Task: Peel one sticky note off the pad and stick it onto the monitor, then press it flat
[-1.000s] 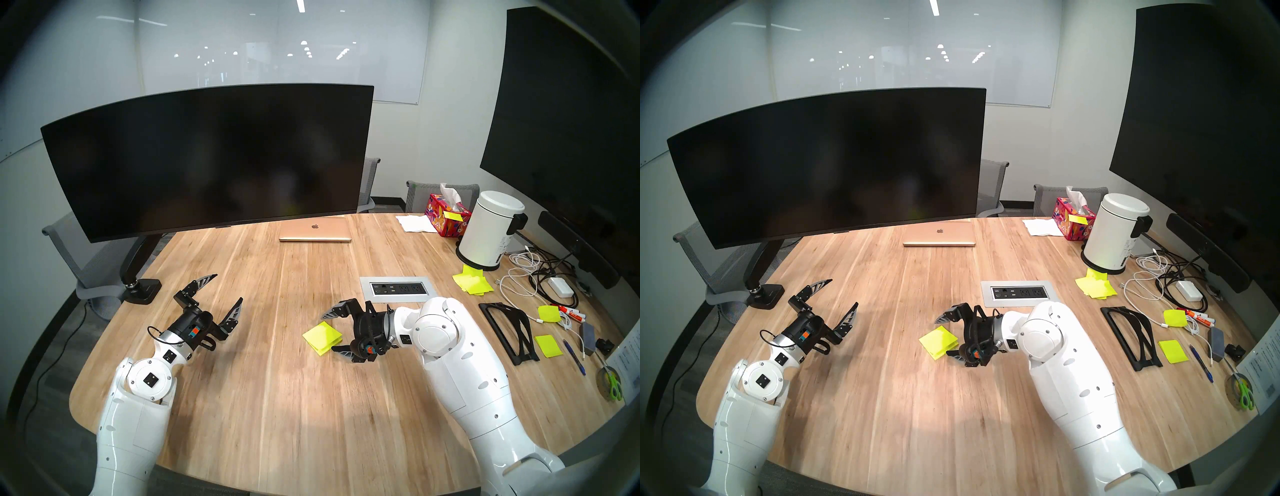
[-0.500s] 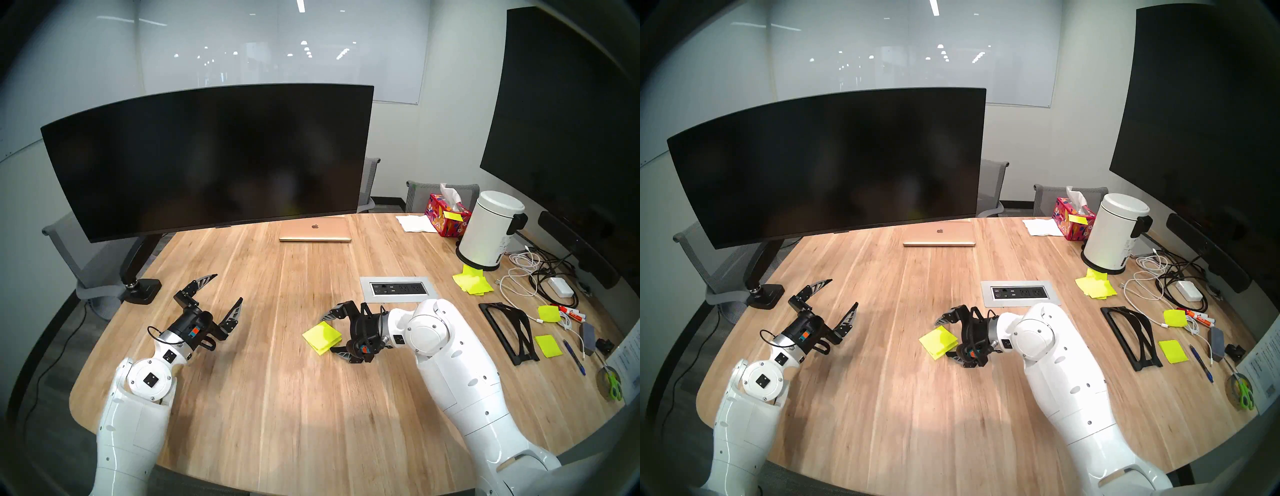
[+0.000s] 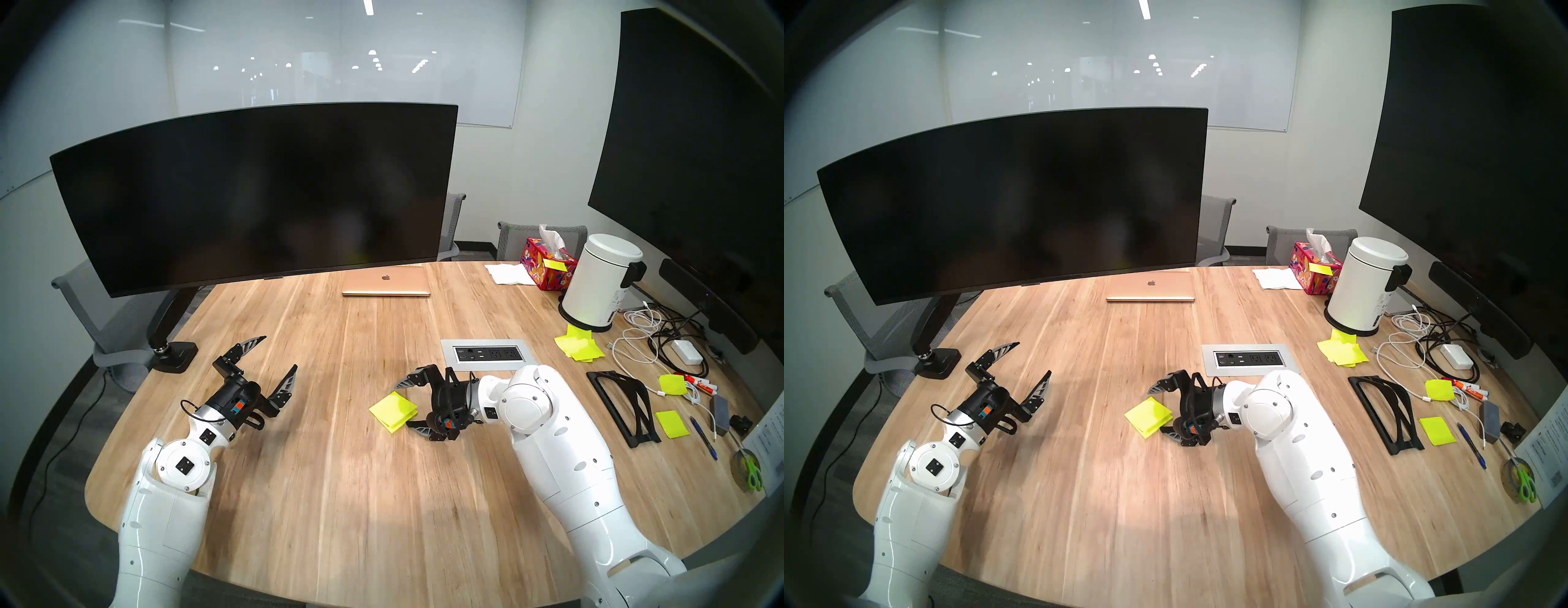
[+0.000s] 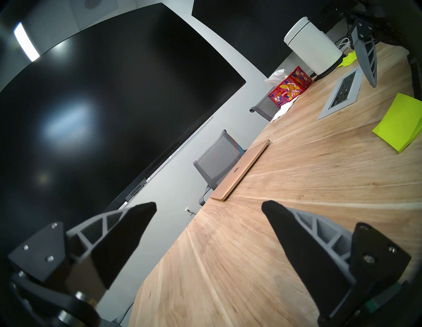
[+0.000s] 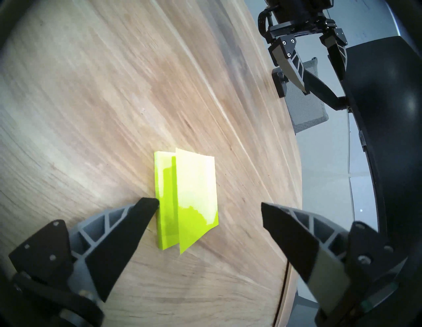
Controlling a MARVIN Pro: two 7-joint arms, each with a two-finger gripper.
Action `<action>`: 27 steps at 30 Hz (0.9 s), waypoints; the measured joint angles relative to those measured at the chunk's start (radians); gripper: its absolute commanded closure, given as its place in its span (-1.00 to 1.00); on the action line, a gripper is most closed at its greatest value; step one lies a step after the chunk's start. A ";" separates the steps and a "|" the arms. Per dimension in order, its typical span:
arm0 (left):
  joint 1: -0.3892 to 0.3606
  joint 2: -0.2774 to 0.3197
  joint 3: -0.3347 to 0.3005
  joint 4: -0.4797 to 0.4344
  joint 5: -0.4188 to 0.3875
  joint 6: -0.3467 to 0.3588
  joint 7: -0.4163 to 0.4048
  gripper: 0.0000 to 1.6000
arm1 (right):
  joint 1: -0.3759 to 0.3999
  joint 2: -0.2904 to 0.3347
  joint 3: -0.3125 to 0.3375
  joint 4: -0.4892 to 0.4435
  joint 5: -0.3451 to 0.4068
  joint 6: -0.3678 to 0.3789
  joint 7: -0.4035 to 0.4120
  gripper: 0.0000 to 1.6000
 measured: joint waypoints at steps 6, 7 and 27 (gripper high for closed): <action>0.000 0.000 0.000 0.000 0.000 0.000 0.000 -1.00 | 0.000 0.000 0.005 -0.001 0.004 -0.007 0.002 -1.00; 0.000 0.000 0.000 0.000 0.000 0.000 0.000 -1.00 | 0.000 -0.001 0.006 -0.001 0.005 -0.007 0.002 -1.00; 0.000 0.000 0.000 0.000 0.000 0.000 0.000 -1.00 | -0.001 -0.021 0.015 -0.001 -0.002 -0.015 -0.016 -1.00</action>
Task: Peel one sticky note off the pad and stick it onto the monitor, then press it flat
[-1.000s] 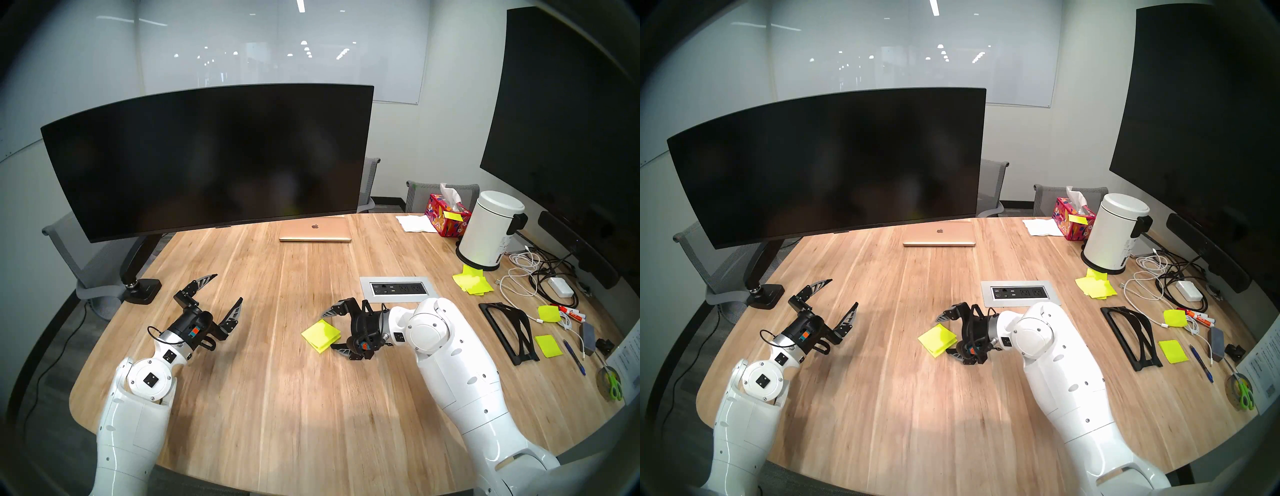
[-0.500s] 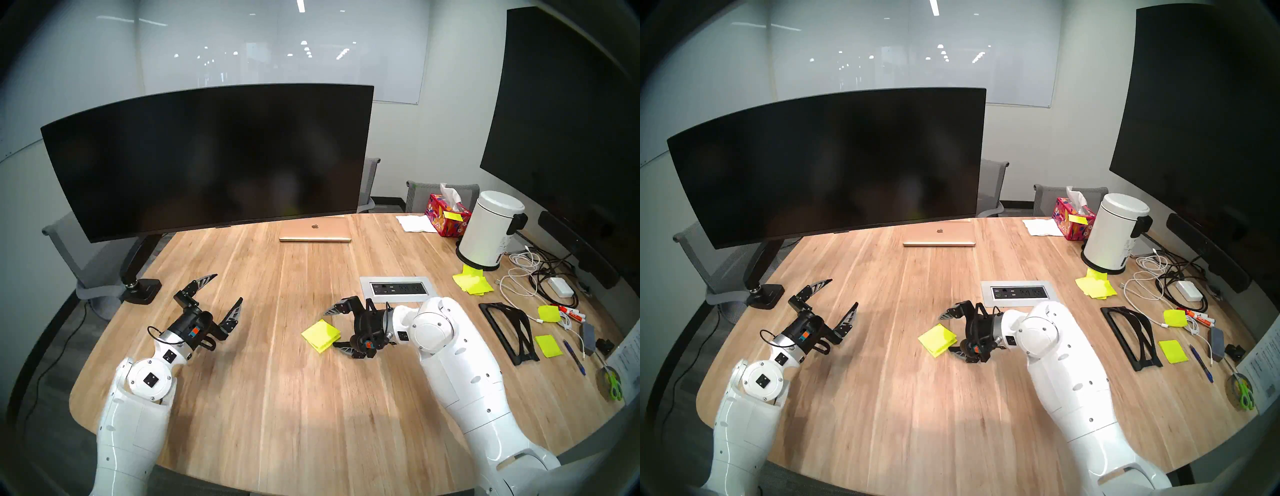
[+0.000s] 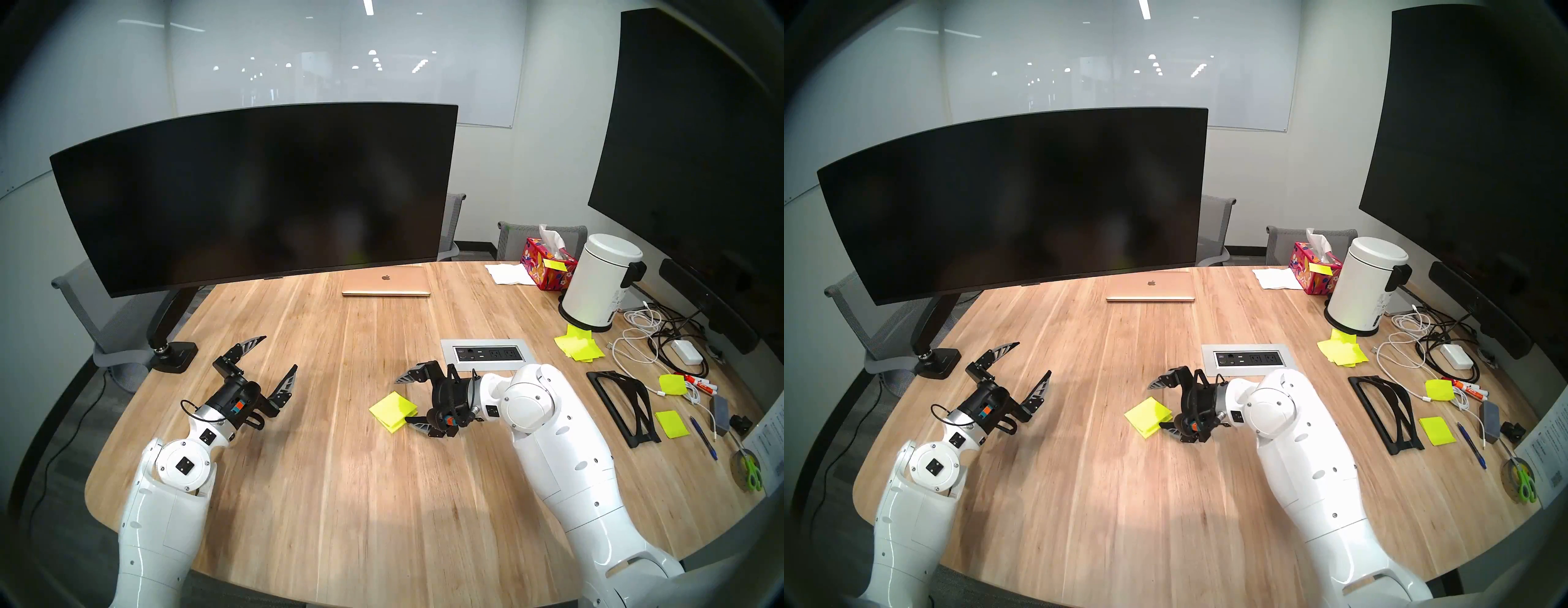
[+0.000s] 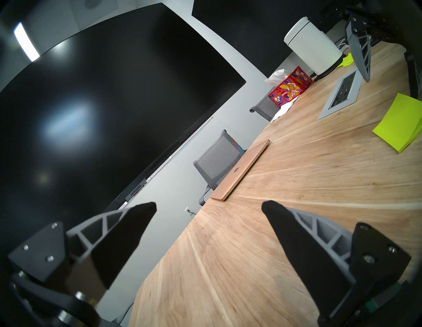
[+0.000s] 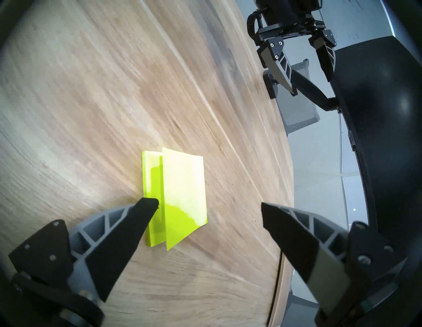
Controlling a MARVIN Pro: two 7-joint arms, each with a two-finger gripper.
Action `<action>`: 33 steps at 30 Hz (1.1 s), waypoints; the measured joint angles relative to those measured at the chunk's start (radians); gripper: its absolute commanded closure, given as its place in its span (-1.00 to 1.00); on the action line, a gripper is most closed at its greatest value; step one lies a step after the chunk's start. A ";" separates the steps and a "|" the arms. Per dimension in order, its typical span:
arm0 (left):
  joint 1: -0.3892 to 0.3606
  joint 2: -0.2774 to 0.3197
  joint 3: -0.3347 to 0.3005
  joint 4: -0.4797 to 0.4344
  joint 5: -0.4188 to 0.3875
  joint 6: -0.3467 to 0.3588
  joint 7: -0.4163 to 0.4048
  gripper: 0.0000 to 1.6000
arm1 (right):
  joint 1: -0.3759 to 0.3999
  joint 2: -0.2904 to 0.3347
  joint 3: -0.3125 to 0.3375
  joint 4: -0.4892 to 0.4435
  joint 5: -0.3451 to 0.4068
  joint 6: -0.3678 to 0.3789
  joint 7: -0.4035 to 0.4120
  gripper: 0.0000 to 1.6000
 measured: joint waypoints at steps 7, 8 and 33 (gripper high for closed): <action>0.000 0.000 0.000 0.000 0.000 0.000 0.000 -1.00 | 0.018 -0.018 -0.021 0.038 -0.028 0.000 -0.013 -1.00; 0.000 0.000 0.000 0.000 0.000 0.000 0.000 -1.00 | 0.021 -0.021 -0.023 0.045 -0.033 0.001 -0.016 -1.00; 0.000 0.000 0.000 0.000 0.000 0.000 0.000 -1.00 | 0.045 -0.045 -0.001 0.079 -0.063 -0.007 -0.075 -1.00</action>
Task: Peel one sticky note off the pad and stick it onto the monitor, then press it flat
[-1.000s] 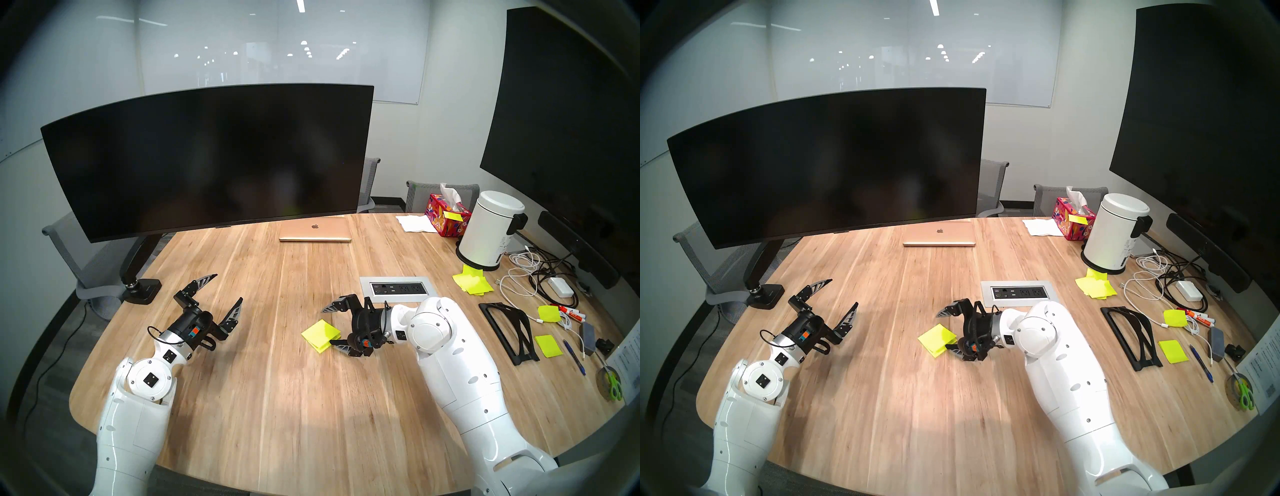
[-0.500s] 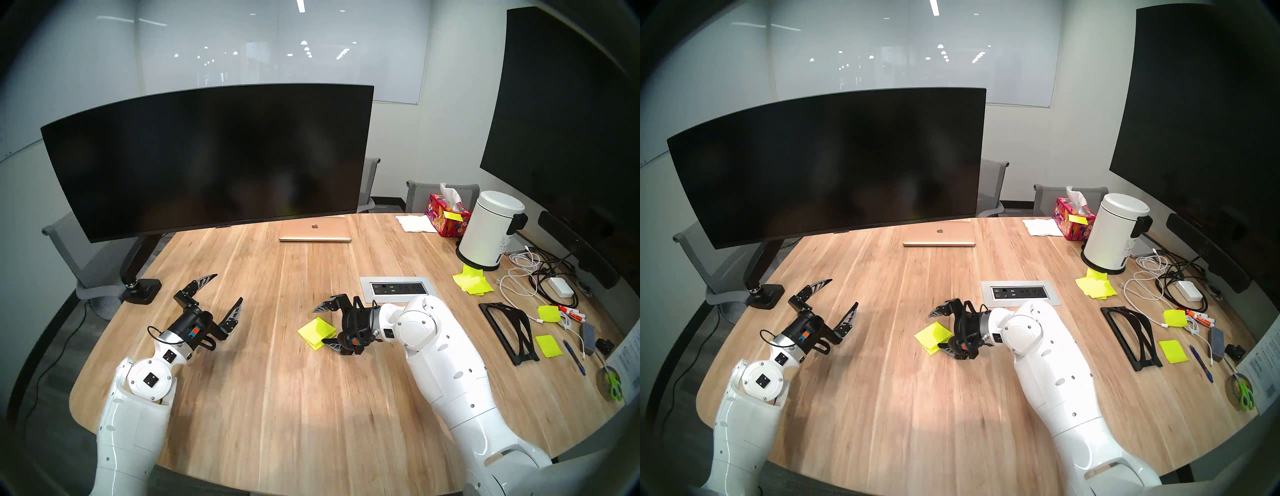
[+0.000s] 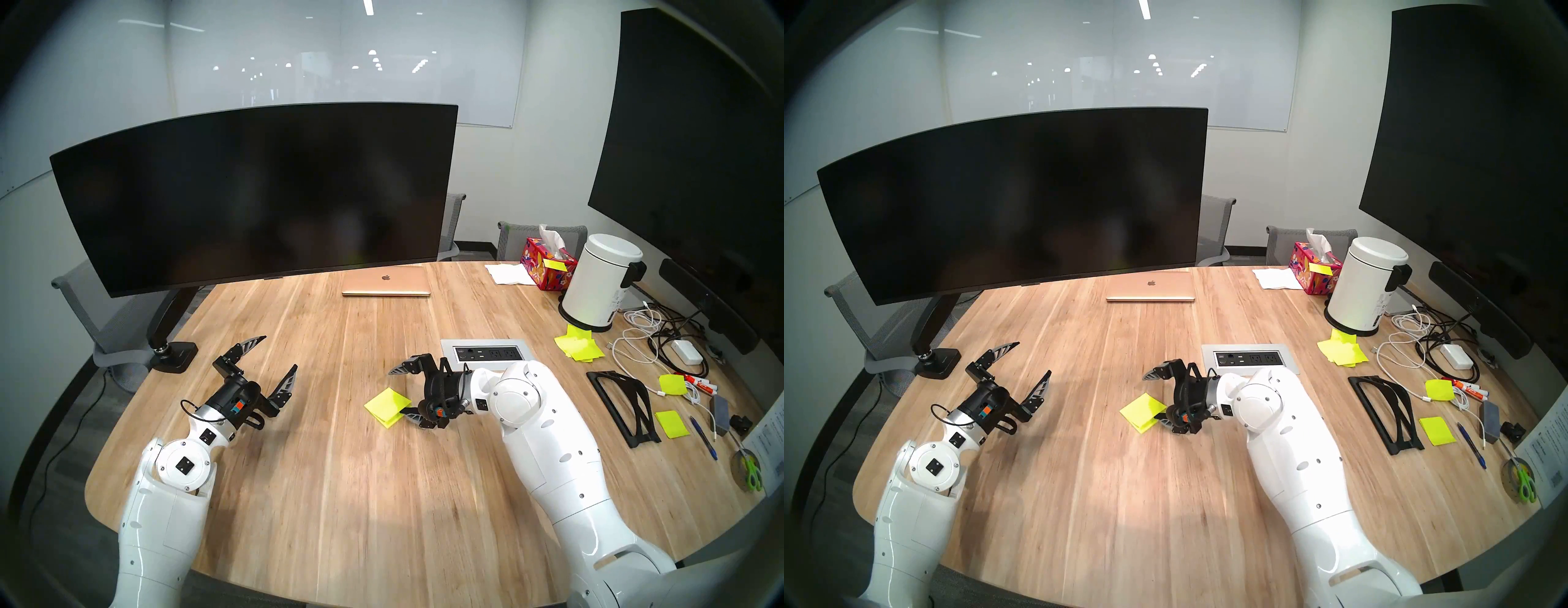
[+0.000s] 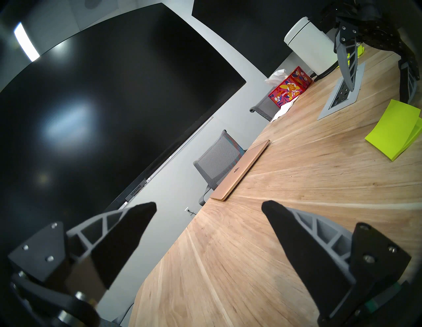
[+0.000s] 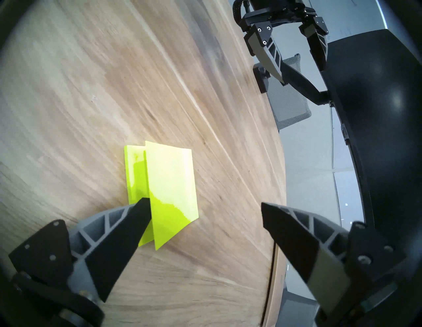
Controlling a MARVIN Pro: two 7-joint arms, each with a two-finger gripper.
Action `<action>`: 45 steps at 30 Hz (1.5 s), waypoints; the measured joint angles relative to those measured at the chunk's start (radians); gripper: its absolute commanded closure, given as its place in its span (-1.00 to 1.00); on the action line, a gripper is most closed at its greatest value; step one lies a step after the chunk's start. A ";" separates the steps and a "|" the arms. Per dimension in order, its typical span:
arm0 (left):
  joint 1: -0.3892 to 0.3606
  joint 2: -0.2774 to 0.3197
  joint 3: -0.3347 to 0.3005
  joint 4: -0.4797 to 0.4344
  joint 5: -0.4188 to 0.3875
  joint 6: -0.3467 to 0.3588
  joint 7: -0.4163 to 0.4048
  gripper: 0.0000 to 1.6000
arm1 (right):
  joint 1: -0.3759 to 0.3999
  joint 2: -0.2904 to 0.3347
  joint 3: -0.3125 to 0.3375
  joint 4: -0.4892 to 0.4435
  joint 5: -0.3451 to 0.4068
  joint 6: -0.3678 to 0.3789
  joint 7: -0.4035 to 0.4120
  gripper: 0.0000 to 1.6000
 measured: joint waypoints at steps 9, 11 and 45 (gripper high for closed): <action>0.000 0.000 0.000 0.000 0.000 0.000 0.000 -1.00 | 0.003 -0.008 -0.004 0.017 -0.003 -0.009 -0.003 -1.00; 0.000 0.000 0.000 0.000 0.000 0.000 0.000 -1.00 | 0.004 -0.009 -0.005 0.019 -0.003 -0.010 -0.004 -1.00; 0.000 0.000 0.000 0.000 0.000 0.000 0.000 -1.00 | 0.011 -0.019 -0.002 0.047 0.001 -0.032 -0.008 -1.00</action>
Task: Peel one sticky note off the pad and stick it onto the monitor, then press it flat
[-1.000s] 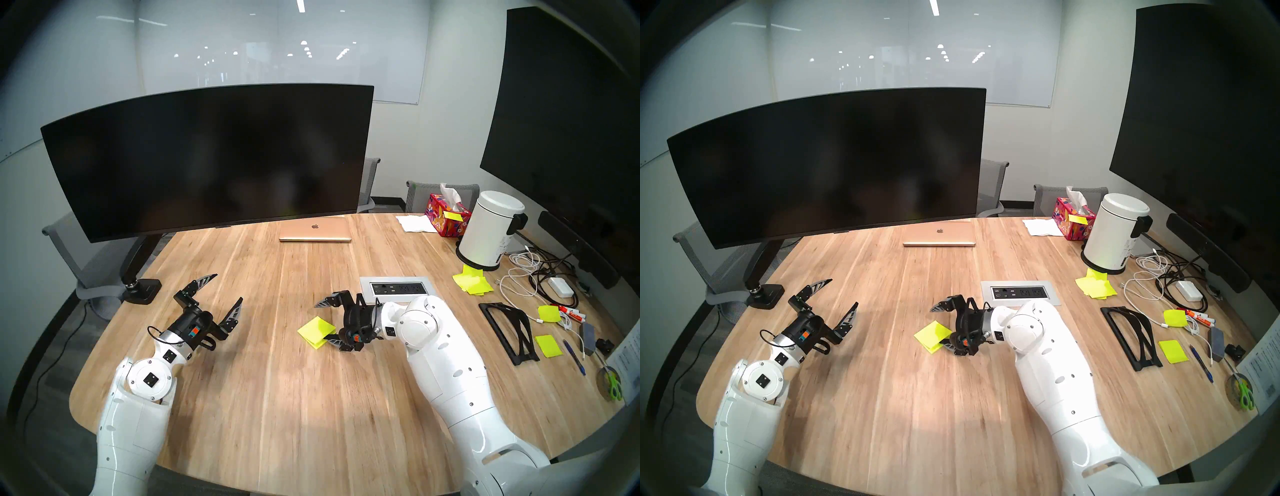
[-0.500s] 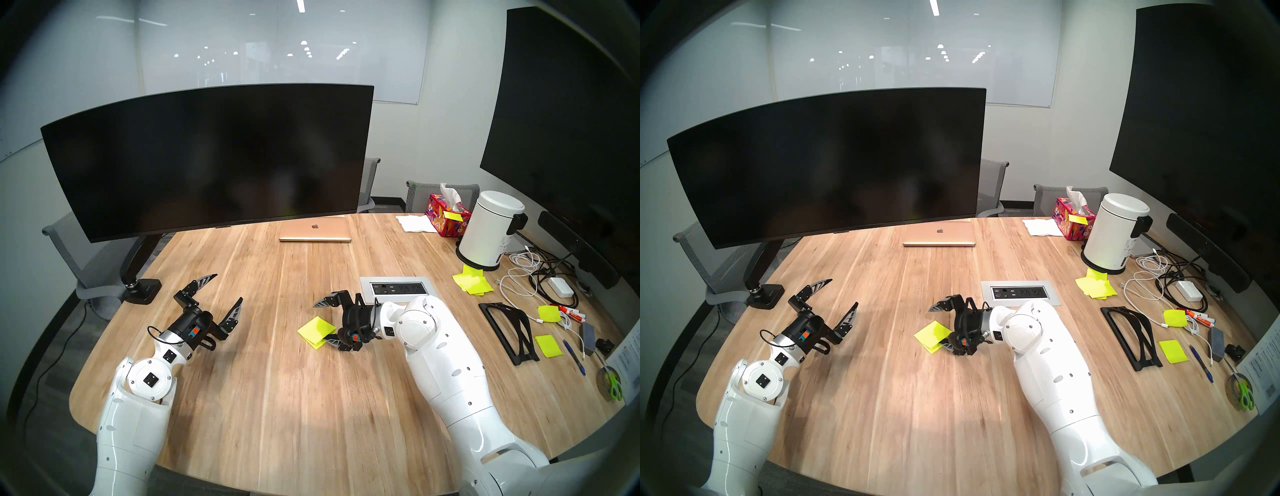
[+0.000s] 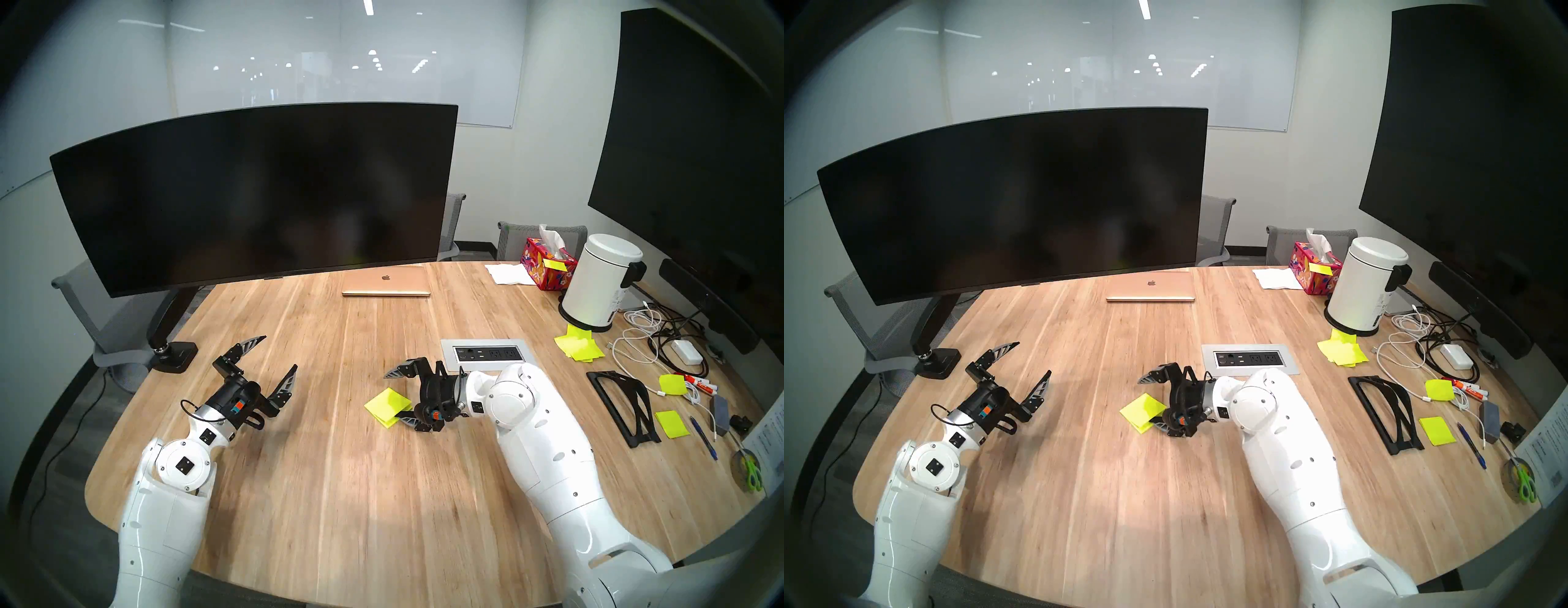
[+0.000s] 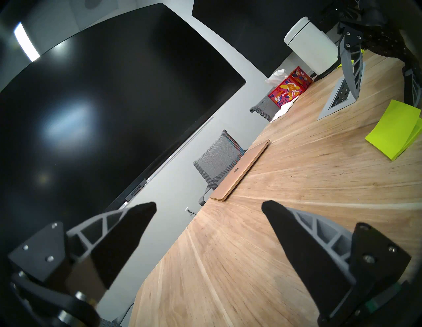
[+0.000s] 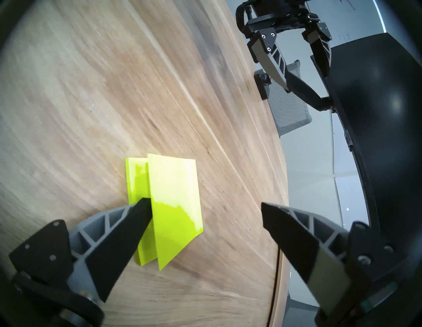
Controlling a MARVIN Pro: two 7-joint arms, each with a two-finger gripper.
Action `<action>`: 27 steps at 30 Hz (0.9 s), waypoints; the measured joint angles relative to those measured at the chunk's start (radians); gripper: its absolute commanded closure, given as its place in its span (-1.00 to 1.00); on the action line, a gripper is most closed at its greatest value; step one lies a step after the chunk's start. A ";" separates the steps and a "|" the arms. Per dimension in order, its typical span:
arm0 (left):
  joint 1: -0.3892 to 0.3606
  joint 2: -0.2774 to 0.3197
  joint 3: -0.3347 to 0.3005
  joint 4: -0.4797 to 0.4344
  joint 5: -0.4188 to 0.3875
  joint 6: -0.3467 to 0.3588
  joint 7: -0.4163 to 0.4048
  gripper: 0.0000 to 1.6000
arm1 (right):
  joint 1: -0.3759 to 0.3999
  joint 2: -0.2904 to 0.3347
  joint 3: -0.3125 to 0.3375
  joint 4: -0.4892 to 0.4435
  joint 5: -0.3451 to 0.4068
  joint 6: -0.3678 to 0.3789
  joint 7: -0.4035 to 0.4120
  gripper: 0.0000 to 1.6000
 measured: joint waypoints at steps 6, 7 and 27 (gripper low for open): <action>0.000 0.000 0.000 0.000 0.000 0.000 0.000 -1.00 | 0.000 -0.002 0.001 0.003 0.002 -0.004 0.000 -0.80; 0.000 0.000 0.000 0.000 0.000 0.000 0.000 -1.00 | 0.000 -0.002 0.001 0.003 0.002 -0.005 -0.001 -0.71; 0.000 0.000 0.000 0.000 0.000 0.000 0.000 -1.00 | -0.015 -0.005 0.009 -0.015 0.017 -0.019 0.009 1.00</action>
